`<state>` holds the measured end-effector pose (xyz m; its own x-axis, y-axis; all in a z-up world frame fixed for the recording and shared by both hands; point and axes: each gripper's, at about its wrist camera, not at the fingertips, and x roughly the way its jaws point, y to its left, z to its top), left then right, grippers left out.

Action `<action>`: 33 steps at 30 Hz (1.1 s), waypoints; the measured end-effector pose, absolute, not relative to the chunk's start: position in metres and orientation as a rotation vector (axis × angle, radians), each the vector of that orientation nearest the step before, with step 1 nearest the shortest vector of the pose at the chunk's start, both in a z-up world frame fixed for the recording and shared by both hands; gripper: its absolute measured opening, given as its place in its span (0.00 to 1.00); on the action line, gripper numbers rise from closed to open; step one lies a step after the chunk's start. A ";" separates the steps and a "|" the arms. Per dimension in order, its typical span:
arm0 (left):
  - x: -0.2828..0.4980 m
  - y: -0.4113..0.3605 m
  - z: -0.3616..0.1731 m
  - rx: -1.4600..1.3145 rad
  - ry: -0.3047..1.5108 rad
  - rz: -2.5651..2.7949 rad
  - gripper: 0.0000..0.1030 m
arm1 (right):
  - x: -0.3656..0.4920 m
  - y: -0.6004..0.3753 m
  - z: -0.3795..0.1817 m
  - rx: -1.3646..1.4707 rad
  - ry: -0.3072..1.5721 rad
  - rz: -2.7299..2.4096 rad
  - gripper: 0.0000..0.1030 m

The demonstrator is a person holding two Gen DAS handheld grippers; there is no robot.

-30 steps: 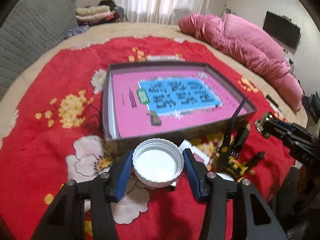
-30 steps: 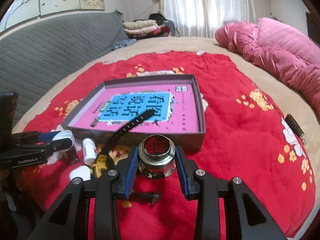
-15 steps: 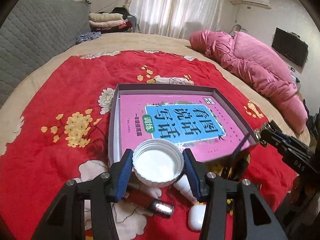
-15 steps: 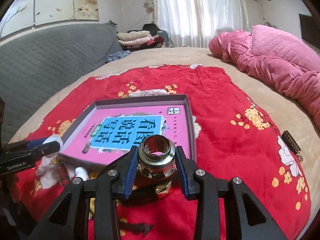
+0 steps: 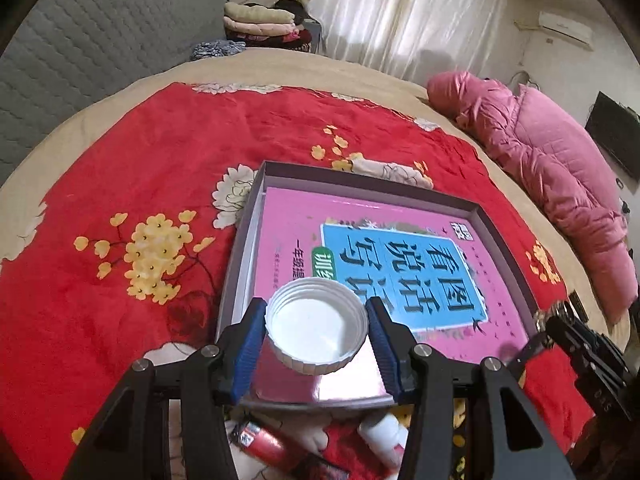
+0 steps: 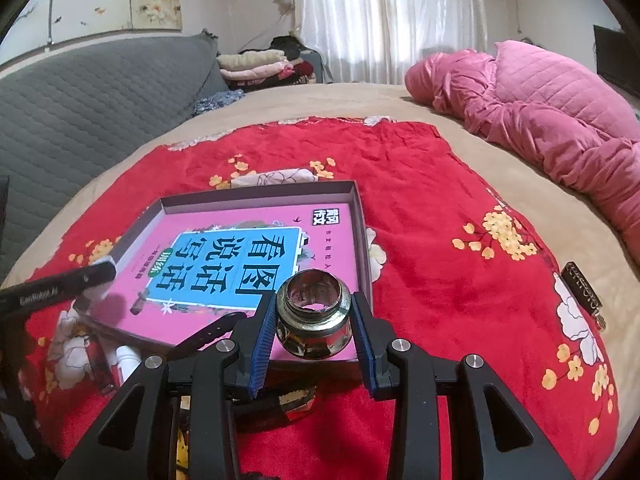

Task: Organize rigid objects
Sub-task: 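Lower the cap onto the workbook with the left tool while the right tool sets the cylinder in the box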

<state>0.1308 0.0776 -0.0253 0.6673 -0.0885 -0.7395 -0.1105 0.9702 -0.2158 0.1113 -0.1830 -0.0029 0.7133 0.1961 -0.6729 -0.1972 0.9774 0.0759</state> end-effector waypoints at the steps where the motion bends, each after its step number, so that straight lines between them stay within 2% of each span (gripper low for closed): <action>1: 0.131 0.078 -0.027 -0.247 0.841 0.016 0.49 | 0.114 -0.182 -0.004 0.000 0.757 0.221 0.36; 33: 0.142 0.066 -0.055 -0.135 0.885 -0.095 0.49 | 0.140 -0.168 -0.037 -0.020 0.868 0.157 0.36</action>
